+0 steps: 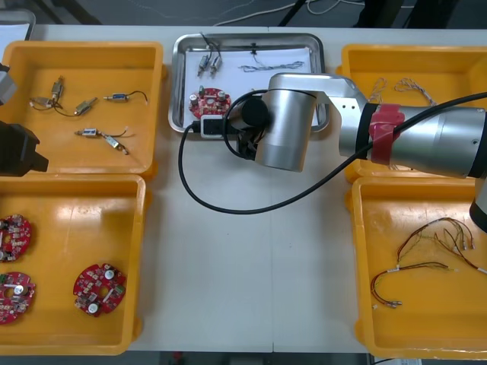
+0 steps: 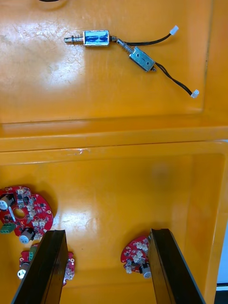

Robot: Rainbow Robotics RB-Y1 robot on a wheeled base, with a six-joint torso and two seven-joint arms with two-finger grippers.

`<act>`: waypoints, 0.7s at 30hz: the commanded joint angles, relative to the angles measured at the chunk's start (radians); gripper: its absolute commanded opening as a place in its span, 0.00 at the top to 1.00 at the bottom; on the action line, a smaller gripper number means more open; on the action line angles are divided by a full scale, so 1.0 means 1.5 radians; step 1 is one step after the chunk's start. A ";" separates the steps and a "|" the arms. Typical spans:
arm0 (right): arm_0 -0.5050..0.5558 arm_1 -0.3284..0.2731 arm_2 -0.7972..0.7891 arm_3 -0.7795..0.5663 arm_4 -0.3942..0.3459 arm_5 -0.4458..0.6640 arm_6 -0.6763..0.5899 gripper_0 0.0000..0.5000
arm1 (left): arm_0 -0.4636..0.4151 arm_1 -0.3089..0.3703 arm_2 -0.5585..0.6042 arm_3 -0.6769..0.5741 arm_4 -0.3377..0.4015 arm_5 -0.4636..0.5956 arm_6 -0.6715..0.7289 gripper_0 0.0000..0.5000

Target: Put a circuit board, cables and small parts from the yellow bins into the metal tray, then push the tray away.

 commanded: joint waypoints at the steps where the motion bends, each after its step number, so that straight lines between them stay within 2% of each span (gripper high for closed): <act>1: -0.034 -0.010 0.009 0.019 0.004 -0.033 0.024 1.00 | 0.012 0.030 0.021 -0.017 0.004 -0.005 -0.033 0.00; 13: -0.034 -0.010 0.009 0.027 0.004 -0.064 0.035 0.98 | 0.012 0.030 0.021 -0.017 0.004 -0.005 -0.033 0.00; 14: -0.034 -0.010 0.009 0.027 0.005 -0.065 0.036 0.91 | 0.012 0.030 0.021 -0.017 0.004 -0.005 -0.033 0.00; 16: -0.035 -0.010 0.009 0.026 0.004 -0.065 0.037 0.55 | 0.012 0.030 0.021 -0.017 0.004 -0.005 -0.033 0.00; 17: -0.035 -0.010 0.009 0.026 0.004 -0.065 0.037 0.46 | 0.012 0.030 0.021 -0.017 0.004 -0.005 -0.033 0.00; 19: -0.035 -0.010 0.009 0.025 0.004 -0.064 0.037 0.10 | 0.012 0.030 0.021 -0.017 0.004 -0.005 -0.033 0.00; 21: -0.035 -0.010 0.009 0.024 0.004 -0.064 0.039 0.00 | 0.012 0.030 0.021 -0.017 0.004 -0.005 -0.033 0.00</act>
